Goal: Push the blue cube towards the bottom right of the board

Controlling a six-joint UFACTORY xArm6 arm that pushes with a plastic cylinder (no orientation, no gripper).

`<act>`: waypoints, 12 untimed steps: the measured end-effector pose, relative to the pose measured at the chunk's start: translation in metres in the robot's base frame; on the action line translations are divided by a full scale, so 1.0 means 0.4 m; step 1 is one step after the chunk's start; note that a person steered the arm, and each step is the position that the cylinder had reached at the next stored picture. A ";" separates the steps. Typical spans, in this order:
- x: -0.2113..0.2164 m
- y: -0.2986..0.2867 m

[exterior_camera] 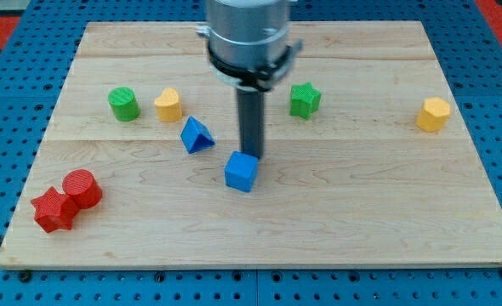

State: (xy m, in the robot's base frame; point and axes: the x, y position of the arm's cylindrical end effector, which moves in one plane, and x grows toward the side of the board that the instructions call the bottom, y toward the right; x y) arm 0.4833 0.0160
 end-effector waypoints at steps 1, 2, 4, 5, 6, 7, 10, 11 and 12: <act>0.050 -0.085; 0.018 -0.085; 0.046 -0.116; 0.089 -0.172; 0.127 -0.117; 0.111 -0.195; 0.240 -0.357; 0.183 -0.205; 0.156 -0.255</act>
State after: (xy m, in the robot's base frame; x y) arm 0.5459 -0.0862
